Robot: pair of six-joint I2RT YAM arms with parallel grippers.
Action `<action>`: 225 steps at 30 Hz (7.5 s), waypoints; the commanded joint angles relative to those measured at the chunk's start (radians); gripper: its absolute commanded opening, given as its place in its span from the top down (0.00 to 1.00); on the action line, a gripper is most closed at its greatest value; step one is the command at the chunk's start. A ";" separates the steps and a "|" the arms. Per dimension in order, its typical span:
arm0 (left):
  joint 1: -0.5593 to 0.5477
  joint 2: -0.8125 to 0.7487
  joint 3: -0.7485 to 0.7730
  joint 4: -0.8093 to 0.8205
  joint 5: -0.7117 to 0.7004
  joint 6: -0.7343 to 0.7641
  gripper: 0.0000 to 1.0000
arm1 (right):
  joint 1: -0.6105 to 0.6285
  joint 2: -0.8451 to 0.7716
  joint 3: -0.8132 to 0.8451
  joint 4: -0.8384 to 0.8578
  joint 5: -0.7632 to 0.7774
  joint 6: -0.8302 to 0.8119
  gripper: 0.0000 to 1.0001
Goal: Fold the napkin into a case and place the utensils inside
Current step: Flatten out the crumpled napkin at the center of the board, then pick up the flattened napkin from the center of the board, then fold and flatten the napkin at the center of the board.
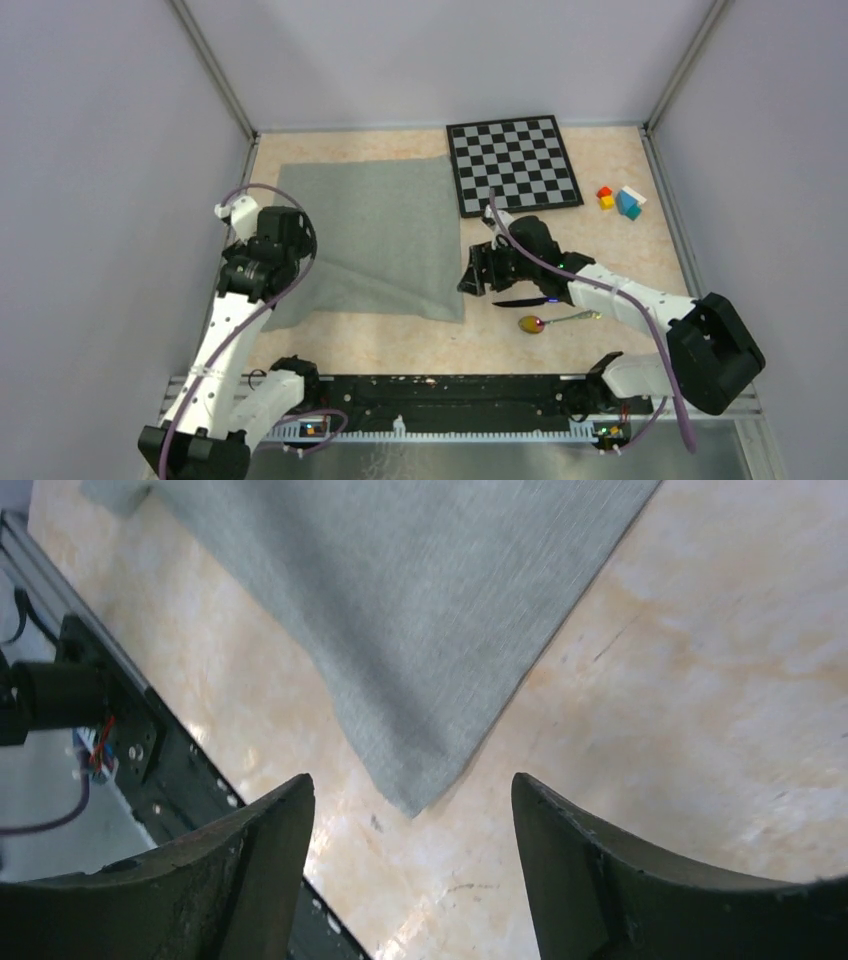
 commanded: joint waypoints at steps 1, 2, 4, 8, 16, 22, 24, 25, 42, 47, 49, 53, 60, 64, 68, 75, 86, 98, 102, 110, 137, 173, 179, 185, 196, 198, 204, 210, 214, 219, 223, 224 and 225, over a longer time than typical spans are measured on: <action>0.003 0.020 -0.032 0.519 0.377 0.321 0.01 | -0.035 0.030 0.090 0.195 0.121 0.057 0.29; 0.006 0.072 -0.008 0.544 0.422 0.339 0.01 | -0.034 0.072 0.126 0.210 0.169 0.085 0.31; 0.015 0.200 0.064 0.548 0.478 0.348 0.02 | -0.033 0.179 0.215 0.177 0.224 0.123 0.39; 0.084 0.486 0.181 0.516 0.596 0.322 0.01 | -0.026 0.387 0.355 0.162 0.253 0.171 0.54; 0.203 0.749 0.173 0.703 0.840 0.224 0.01 | -0.018 0.690 0.573 0.091 0.392 0.104 0.63; 0.222 0.860 0.149 0.795 0.802 0.198 0.01 | -0.020 0.848 0.704 0.030 0.467 0.003 0.64; 0.234 0.901 0.157 0.803 0.814 0.179 0.01 | -0.027 0.887 0.742 0.012 0.485 -0.014 0.64; 0.243 0.920 0.161 0.814 0.827 0.167 0.01 | -0.032 0.903 0.760 0.004 0.490 -0.018 0.64; 0.261 0.683 0.240 0.572 0.897 0.362 0.01 | -0.001 0.859 1.178 -0.428 0.550 -0.102 0.44; 0.263 0.415 0.098 0.456 0.853 0.397 0.01 | 0.076 0.607 0.889 -0.441 0.554 0.294 0.21; 0.263 0.347 0.062 0.412 0.825 0.374 0.01 | 0.077 0.546 0.818 -0.498 0.527 0.442 0.22; 0.264 0.263 0.021 0.346 0.781 0.323 0.01 | 0.076 0.449 0.717 -0.561 0.553 0.578 0.24; 0.261 0.198 0.038 0.280 0.825 0.291 0.01 | 0.076 0.463 0.649 -0.643 0.609 0.725 0.32; 0.261 0.144 0.026 0.275 0.788 0.307 0.01 | 0.077 0.518 0.680 -0.673 0.622 0.746 0.36; 0.260 0.129 -0.091 0.424 0.875 0.335 0.01 | 0.101 0.584 0.736 -0.614 0.606 0.683 0.47; 0.259 0.290 -0.142 0.483 1.006 0.304 0.01 | 0.117 0.607 0.707 -0.569 0.590 0.726 0.54; 0.259 0.208 -0.123 0.456 0.919 0.332 0.01 | 0.116 0.679 0.762 -0.779 0.618 0.829 0.38; 0.259 0.205 -0.075 0.413 0.884 0.391 0.01 | 0.124 0.750 0.834 -0.867 0.599 0.929 0.43; 0.259 0.211 -0.054 0.375 0.843 0.377 0.01 | 0.131 0.760 0.824 -0.877 0.598 0.975 0.45; 0.258 0.222 -0.032 0.309 0.774 0.343 0.01 | 0.133 0.790 0.805 -0.852 0.604 1.040 0.53; 0.638 0.309 -0.217 0.094 0.353 -0.127 0.21 | 0.133 0.762 0.653 -0.629 0.572 1.040 1.00; 0.638 0.575 -0.288 0.370 0.438 0.042 0.46 | 0.097 0.729 0.563 -0.550 0.508 1.044 1.00; 0.652 0.571 -0.296 0.407 0.471 0.075 0.89 | 0.099 0.686 0.533 -0.524 0.522 1.022 1.00; 0.656 0.423 -0.216 0.320 0.443 0.099 1.00 | 0.122 0.573 0.527 -0.480 0.636 0.828 1.00; 0.657 -0.088 0.204 0.107 0.467 0.044 1.00 | 0.223 -0.049 0.290 -0.072 0.475 0.246 1.00; 0.658 -0.192 0.266 0.140 0.485 0.042 1.00 | 0.271 -0.166 0.286 -0.020 0.457 0.170 1.00; 0.652 -0.220 0.615 0.085 0.484 0.090 1.00 | 0.337 -0.353 0.352 0.062 0.328 0.110 1.00; 0.651 -0.158 0.720 0.124 0.442 0.171 1.00 | 0.348 -0.395 0.415 0.099 0.431 0.119 1.00; 0.651 -0.088 0.623 0.271 0.538 0.167 1.00 | 0.263 -0.307 0.500 0.037 0.582 0.145 1.00; 0.652 0.098 0.460 0.524 0.736 0.147 1.00 | -0.084 -0.034 0.656 0.015 0.273 0.327 1.00; 0.650 0.304 0.347 0.749 0.841 0.148 1.00 | -0.148 0.288 0.849 0.016 0.183 0.319 1.00; 0.650 0.353 0.321 0.822 0.874 0.153 1.00 | -0.156 0.355 0.894 0.020 0.180 0.314 1.00; 0.648 0.409 0.308 0.863 0.901 0.150 1.00 | -0.161 0.430 0.943 0.017 0.176 0.304 1.00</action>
